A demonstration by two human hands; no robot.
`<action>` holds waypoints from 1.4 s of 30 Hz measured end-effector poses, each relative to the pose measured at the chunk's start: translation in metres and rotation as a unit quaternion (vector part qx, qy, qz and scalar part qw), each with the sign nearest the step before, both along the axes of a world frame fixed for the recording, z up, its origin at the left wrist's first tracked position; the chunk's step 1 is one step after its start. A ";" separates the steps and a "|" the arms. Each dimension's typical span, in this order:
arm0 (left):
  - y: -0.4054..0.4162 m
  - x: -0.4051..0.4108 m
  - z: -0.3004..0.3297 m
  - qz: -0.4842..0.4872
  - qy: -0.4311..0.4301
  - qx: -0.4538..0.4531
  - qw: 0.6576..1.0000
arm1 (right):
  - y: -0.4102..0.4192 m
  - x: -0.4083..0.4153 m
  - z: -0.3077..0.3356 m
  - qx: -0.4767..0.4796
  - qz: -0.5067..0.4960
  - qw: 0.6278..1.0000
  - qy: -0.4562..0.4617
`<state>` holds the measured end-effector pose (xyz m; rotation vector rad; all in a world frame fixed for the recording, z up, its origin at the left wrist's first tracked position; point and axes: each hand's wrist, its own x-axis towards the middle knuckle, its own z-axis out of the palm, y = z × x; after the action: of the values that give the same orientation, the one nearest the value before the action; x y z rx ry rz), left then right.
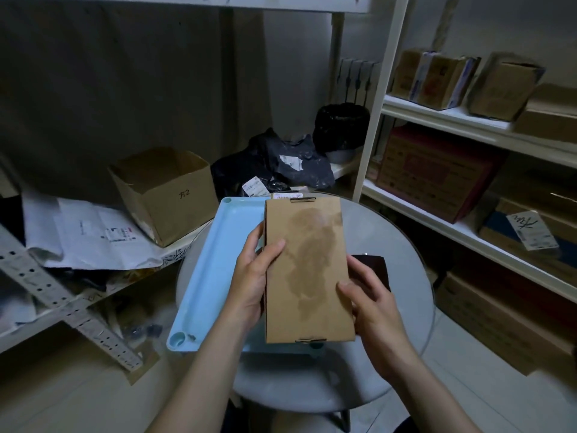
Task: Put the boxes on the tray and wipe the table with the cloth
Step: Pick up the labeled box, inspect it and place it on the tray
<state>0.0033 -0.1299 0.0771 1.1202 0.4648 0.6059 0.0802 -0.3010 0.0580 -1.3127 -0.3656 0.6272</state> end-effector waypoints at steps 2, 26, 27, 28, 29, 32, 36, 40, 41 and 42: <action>0.001 -0.003 -0.003 -0.008 -0.008 -0.007 1.000 | -0.001 -0.002 -0.003 -0.007 -0.019 1.000 0.002; -0.005 -0.023 -0.023 -0.030 0.019 0.011 0.999 | 0.007 -0.016 -0.007 0.000 -0.102 0.995 -0.011; -0.005 -0.024 -0.023 -0.026 0.024 0.017 0.999 | 0.007 -0.018 -0.008 -0.002 -0.108 0.994 -0.019; -0.005 -0.026 -0.024 -0.022 0.029 0.023 0.999 | 0.008 -0.019 -0.009 -0.003 -0.110 0.994 -0.023; -0.005 -0.027 -0.025 -0.019 0.033 0.030 0.999 | 0.009 -0.020 -0.010 -0.004 -0.110 0.994 -0.023; -0.003 -0.028 -0.027 -0.017 0.046 0.047 0.998 | 0.011 -0.022 -0.011 -0.008 -0.104 0.994 -0.008; 0.002 -0.029 -0.027 -0.022 0.057 0.064 0.996 | 0.015 -0.020 -0.009 0.007 -0.094 0.995 0.014; 0.009 -0.030 -0.026 -0.005 0.055 0.085 0.995 | 0.016 -0.017 -0.003 0.014 -0.079 0.997 0.017; 0.010 -0.031 -0.026 -0.006 0.051 0.090 0.995 | 0.016 -0.017 -0.001 0.017 -0.071 0.997 0.020; 0.011 -0.032 -0.024 -0.007 0.043 0.094 0.995 | 0.015 -0.016 0.001 0.020 -0.063 0.998 0.024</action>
<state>-0.0285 -0.1193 0.0529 1.3314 0.4808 0.5990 0.0637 -0.2857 0.0589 -1.2702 -0.2541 0.5419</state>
